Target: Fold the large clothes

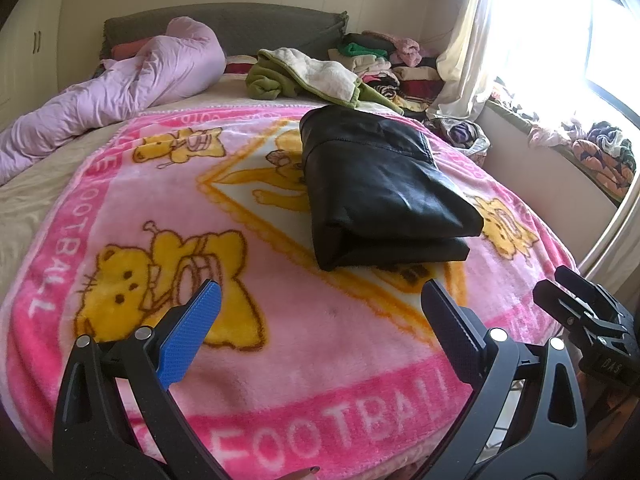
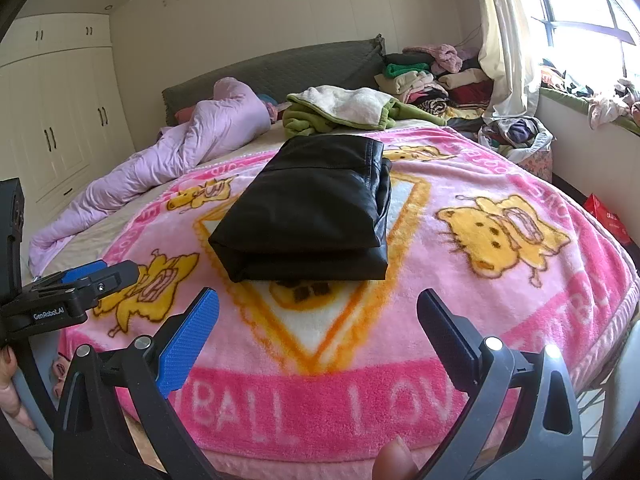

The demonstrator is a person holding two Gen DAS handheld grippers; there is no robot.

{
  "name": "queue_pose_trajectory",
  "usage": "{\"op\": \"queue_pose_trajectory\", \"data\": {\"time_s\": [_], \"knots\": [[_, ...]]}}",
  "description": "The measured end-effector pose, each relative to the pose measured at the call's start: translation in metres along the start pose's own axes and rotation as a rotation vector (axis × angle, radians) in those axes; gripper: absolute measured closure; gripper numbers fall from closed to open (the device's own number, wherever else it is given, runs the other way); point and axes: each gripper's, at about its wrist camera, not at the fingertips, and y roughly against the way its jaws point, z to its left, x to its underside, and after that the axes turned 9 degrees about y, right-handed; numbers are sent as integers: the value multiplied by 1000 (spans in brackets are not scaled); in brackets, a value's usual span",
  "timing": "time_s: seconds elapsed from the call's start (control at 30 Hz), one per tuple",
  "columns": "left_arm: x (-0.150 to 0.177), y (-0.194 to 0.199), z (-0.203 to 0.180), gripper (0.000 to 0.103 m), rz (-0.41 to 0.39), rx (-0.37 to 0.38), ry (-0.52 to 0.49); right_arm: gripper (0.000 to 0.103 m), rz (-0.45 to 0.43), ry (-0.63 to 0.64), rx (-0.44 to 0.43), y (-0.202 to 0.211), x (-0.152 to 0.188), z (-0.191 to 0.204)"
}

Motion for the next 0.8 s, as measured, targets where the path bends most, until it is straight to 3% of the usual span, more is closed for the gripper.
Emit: {"op": "queue_pose_trajectory", "data": {"time_s": [0.4,0.57,0.7,0.8], "knots": [[0,1,2,9,-2,-6,0,4,6,-5,7,0,1,-8],[0,2,11,9,-1,-59,-5,4,11,-24,29,-1,2,-18],[-6,3,31,9,-2,-88,31,4,-8,-124,146,7,5,-46],[-27,6,73,9,-9,-125,121,4,-11,-260,284,24,15,-103]]}}
